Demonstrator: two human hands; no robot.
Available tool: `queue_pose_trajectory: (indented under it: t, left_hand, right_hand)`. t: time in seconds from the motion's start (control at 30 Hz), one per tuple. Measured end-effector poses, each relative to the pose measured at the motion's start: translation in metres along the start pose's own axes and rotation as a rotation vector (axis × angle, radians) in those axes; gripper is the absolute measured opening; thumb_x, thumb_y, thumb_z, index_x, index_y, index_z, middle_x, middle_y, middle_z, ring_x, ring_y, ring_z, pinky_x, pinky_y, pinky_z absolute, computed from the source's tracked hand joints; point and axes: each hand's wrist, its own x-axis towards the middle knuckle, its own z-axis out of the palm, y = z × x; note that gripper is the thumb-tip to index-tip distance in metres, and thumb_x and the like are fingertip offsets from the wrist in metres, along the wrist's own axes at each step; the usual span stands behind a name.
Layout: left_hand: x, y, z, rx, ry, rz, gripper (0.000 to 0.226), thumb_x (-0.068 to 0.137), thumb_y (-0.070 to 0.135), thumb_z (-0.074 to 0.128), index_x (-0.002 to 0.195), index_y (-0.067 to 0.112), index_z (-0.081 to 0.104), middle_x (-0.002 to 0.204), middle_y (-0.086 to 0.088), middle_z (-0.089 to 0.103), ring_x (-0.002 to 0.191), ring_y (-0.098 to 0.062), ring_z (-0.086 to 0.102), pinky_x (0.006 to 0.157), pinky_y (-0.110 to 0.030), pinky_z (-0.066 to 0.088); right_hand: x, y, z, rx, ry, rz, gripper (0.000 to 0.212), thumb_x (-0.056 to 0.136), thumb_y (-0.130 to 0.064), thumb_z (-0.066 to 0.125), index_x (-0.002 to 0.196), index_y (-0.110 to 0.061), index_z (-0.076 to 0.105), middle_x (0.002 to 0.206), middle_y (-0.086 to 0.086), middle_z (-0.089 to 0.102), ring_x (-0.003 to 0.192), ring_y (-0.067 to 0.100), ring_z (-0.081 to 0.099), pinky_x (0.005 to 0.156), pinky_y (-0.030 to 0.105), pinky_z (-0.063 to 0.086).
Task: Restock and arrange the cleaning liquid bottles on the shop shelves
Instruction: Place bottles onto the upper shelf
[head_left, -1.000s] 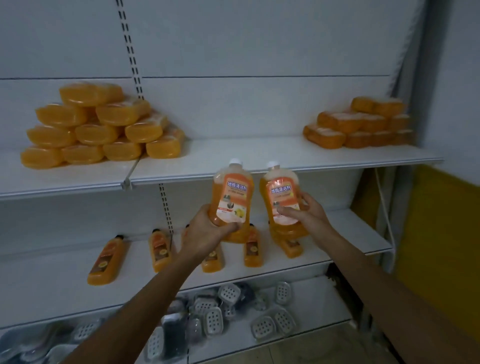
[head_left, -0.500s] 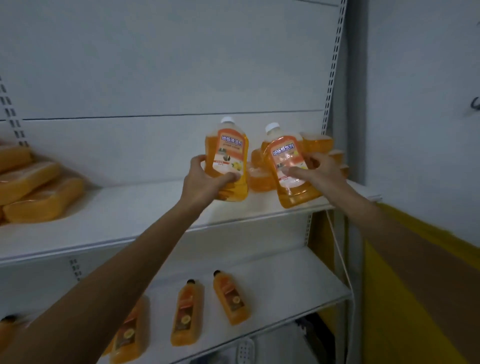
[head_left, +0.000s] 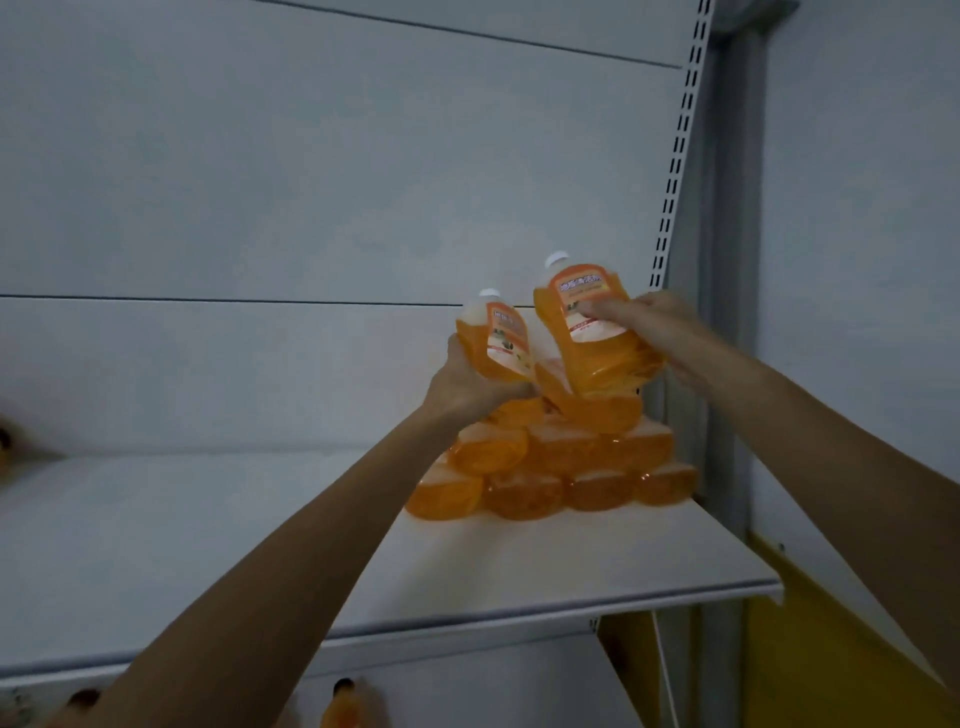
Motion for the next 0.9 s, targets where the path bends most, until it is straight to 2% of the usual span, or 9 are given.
queue_pose_trajectory:
  t: [0.17, 0.23, 0.33, 0.43, 0.53, 0.67, 0.73, 0.8, 0.9]
  left_hand:
    - [0.016, -0.009, 0.001, 0.125, -0.055, -0.116, 0.118, 0.059, 0.034, 0.087, 0.145, 0.019, 0.008, 0.135, -0.006, 0.043, 0.121, -0.028, 0.047, 0.087, -0.038, 0.052]
    - [0.019, -0.012, -0.002, 0.28, -0.103, -0.107, 0.117, 0.056, 0.052, 0.084, 0.145, 0.017, 0.016, 0.138, -0.007, 0.044, 0.12, -0.029, 0.05, 0.087, -0.037, 0.052]
    - [0.015, -0.017, -0.003, 0.542, -0.046, -0.065, 0.093, 0.079, 0.058, 0.062, 0.147, 0.02, 0.011, 0.141, -0.009, 0.044, 0.124, -0.034, 0.048, 0.097, -0.045, 0.046]
    - [0.011, -0.02, -0.007, 0.571, -0.085, -0.039, 0.099, 0.067, 0.08, 0.046, 0.146, 0.031, 0.011, 0.141, -0.008, 0.045, 0.126, -0.035, 0.045, 0.101, -0.053, 0.041]
    - [0.01, -0.033, -0.01, 0.455, -0.123, -0.038, 0.102, 0.055, 0.09, 0.044, 0.142, 0.04, 0.022, 0.143, -0.005, 0.04, 0.129, -0.035, 0.04, 0.104, -0.058, 0.037]
    - [0.003, -0.038, -0.007, 0.543, -0.05, -0.087, 0.087, 0.074, 0.077, 0.042, 0.147, 0.033, 0.02, 0.155, -0.004, 0.02, 0.141, -0.035, 0.02, 0.112, -0.058, 0.023]
    - [0.002, -0.041, -0.006, 0.548, -0.043, -0.064, 0.102, 0.06, 0.088, 0.035, 0.145, 0.035, 0.023, 0.152, -0.005, 0.029, 0.138, -0.035, 0.028, 0.11, -0.059, 0.027]
    - [0.004, -0.047, -0.004, 0.536, -0.035, -0.045, 0.116, 0.044, 0.1, 0.027, 0.143, 0.039, 0.024, 0.147, -0.004, 0.039, 0.132, -0.035, 0.038, 0.105, -0.059, 0.034]
    - [0.004, -0.052, -0.001, 0.521, 0.003, -0.07, 0.125, 0.039, 0.102, 0.024, 0.143, 0.033, 0.027, 0.143, -0.004, 0.044, 0.129, -0.034, 0.044, 0.101, -0.057, 0.04]
  right_hand:
    - [0.035, 0.018, 0.024, 0.069, -0.09, 0.103, 0.075, 0.068, -0.05, 0.077, 0.128, -0.014, 0.051, 0.113, 0.006, 0.063, 0.091, 0.021, 0.064, 0.066, 0.029, 0.053]
    - [0.041, 0.024, 0.033, 0.112, -0.105, 0.132, 0.08, 0.066, -0.05, 0.079, 0.13, -0.012, 0.049, 0.115, 0.008, 0.063, 0.092, 0.023, 0.064, 0.068, 0.031, 0.053]
    - [0.046, 0.025, 0.035, 0.172, -0.136, 0.121, 0.08, 0.063, -0.049, 0.081, 0.129, -0.014, 0.051, 0.114, 0.007, 0.063, 0.092, 0.023, 0.064, 0.067, 0.031, 0.054]
    - [0.05, 0.025, 0.036, 0.213, -0.145, 0.148, 0.089, 0.05, -0.053, 0.085, 0.125, -0.017, 0.054, 0.112, 0.006, 0.065, 0.093, 0.025, 0.066, 0.071, 0.036, 0.057]
    - [0.052, 0.025, 0.041, 0.297, -0.185, 0.219, 0.066, 0.062, -0.044, 0.084, 0.116, -0.017, 0.057, 0.101, 0.008, 0.067, 0.088, 0.026, 0.067, 0.066, 0.037, 0.057]
    - [0.058, 0.025, 0.045, 0.23, -0.22, 0.193, 0.05, 0.073, -0.038, 0.077, 0.113, -0.016, 0.056, 0.097, 0.009, 0.064, 0.086, 0.024, 0.063, 0.066, 0.031, 0.052]
    - [0.058, 0.029, 0.046, 0.124, -0.169, 0.168, 0.048, 0.077, -0.035, 0.071, 0.116, -0.013, 0.055, 0.11, 0.012, 0.06, 0.095, 0.026, 0.059, 0.071, 0.032, 0.051]
    - [0.059, 0.033, 0.047, 0.109, -0.135, 0.172, 0.054, 0.08, -0.033, 0.066, 0.126, -0.01, 0.05, 0.126, 0.012, 0.052, 0.107, 0.029, 0.053, 0.086, 0.039, 0.049]
    - [0.055, 0.034, 0.042, 0.2, -0.146, 0.16, 0.046, 0.087, -0.035, 0.058, 0.124, -0.01, 0.052, 0.123, 0.008, 0.052, 0.1, 0.023, 0.051, 0.086, 0.037, 0.046]
